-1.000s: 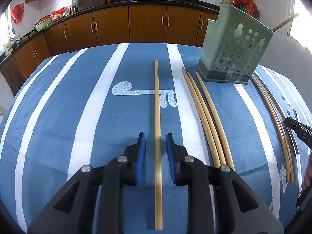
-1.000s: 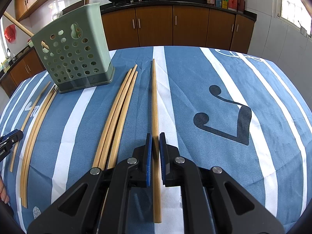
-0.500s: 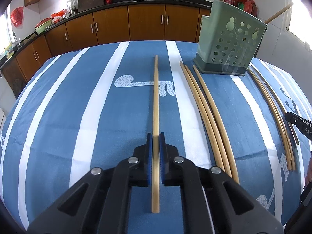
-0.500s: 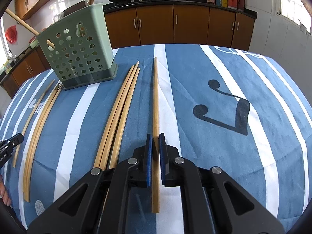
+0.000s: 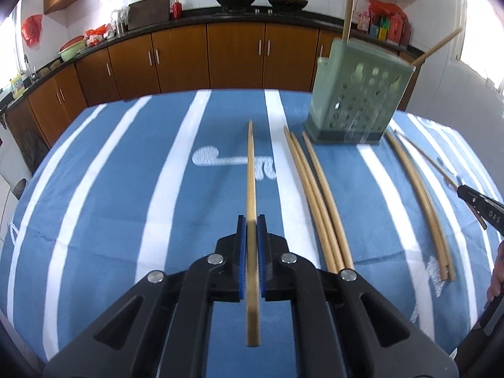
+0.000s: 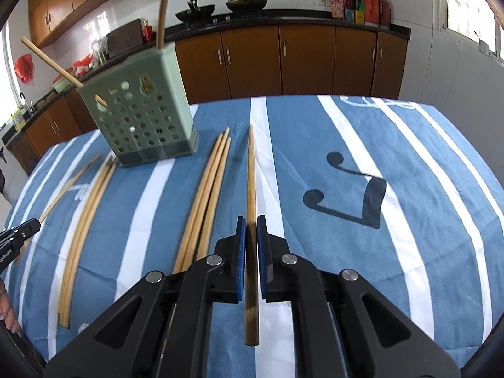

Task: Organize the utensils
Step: 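Lift both held chopsticks upright and lower them into the green basket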

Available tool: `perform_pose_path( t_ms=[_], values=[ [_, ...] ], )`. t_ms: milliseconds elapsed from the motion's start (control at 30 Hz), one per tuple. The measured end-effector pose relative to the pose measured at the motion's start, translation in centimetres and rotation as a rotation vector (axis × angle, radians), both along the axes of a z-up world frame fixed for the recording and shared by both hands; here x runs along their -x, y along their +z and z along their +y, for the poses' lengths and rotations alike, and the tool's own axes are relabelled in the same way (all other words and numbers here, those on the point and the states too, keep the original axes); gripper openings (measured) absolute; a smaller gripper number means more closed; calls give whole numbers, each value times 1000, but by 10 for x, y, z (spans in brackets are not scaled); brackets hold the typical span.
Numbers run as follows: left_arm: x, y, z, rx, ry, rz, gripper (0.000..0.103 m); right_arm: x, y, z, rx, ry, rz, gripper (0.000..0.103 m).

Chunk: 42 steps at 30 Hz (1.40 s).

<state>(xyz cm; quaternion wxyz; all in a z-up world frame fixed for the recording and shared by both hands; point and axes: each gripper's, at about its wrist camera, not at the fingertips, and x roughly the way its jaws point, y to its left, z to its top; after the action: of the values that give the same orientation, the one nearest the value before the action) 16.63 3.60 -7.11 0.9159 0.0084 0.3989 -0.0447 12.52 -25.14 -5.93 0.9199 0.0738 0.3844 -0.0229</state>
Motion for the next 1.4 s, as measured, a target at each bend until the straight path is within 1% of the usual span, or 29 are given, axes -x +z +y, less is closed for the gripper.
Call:
perform_pose_path(
  t_ms=[267, 467, 633, 833, 1100, 1267, 1333, 1400],
  values=[
    [11, 45, 2, 32, 7, -124, 8, 9, 34, -5, -17, -10, -104, 8],
    [13, 72, 3, 49, 11, -197, 8, 12, 59, -1, 17, -9, -178, 8],
    [11, 89, 1, 44, 10, -241, 8, 12, 80, 6, 46, 7, -233, 8],
    [7, 100, 0, 48, 10, -262, 8, 9, 95, 10, 61, 17, -271, 8],
    [6, 105, 0, 57, 8, -270, 8, 9, 99, 6, 49, 8, -281, 8],
    [10, 112, 1, 71, -5, -283, 8, 12, 106, -3, 8, 2, -298, 8],
    [13, 118, 2, 86, -17, -293, 8, 15, 115, -7, -8, 1, -319, 8],
    [17, 128, 3, 113, -38, -310, 8, 19, 130, -13, -42, 5, -355, 8]
  ],
)
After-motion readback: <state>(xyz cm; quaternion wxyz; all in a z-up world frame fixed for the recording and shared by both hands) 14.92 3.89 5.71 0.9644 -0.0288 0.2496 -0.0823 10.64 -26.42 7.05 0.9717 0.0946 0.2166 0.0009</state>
